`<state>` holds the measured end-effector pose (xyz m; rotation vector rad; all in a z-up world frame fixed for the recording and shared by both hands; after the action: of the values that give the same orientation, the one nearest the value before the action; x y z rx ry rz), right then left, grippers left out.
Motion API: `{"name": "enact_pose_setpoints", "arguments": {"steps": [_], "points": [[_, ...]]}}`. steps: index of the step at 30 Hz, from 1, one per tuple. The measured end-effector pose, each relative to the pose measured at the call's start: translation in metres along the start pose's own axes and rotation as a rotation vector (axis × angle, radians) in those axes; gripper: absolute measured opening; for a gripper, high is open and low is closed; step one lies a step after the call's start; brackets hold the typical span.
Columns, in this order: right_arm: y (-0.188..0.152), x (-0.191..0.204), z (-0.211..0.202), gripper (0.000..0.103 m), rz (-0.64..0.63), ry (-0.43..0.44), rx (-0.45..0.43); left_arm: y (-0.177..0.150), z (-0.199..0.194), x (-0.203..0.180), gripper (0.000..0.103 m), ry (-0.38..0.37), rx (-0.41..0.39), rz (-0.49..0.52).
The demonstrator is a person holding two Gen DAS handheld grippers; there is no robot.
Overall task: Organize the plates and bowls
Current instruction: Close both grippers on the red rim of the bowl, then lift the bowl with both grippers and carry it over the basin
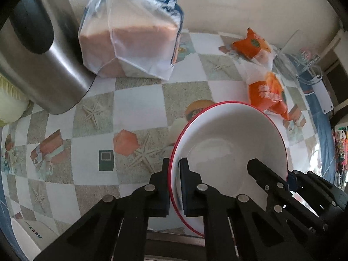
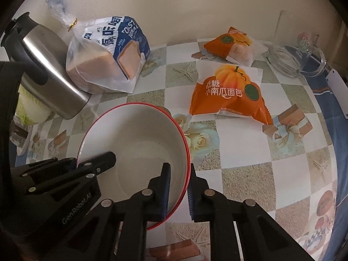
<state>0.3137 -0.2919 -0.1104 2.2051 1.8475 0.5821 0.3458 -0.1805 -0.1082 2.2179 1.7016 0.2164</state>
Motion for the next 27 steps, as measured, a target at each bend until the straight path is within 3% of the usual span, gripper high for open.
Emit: {"name": "enact_pose_setpoints", "arguments": {"steps": [13,27], "points": [[0.002,-0.003,-0.072,0.016,-0.027,-0.008,-0.136,-0.002,-0.091,-0.020,0.008,-0.001,-0.191,0.041],[-0.056,0.040,-0.123,0.016,-0.109,0.022,-0.168,-0.084,-0.140,0.009,0.008,0.013,-0.231,-0.043]]}}
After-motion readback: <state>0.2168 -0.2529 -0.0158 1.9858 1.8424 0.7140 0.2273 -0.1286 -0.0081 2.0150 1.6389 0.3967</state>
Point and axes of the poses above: each gripper's, at about its wrist camera, not at the fingertips, and z roughly the way its jaws point, x to its left, y to its top, the point moved 1 cm from there along z, roughly the way its jaws point, and after that the axes turned 4 degrees about -x, right-handed, at the moved point
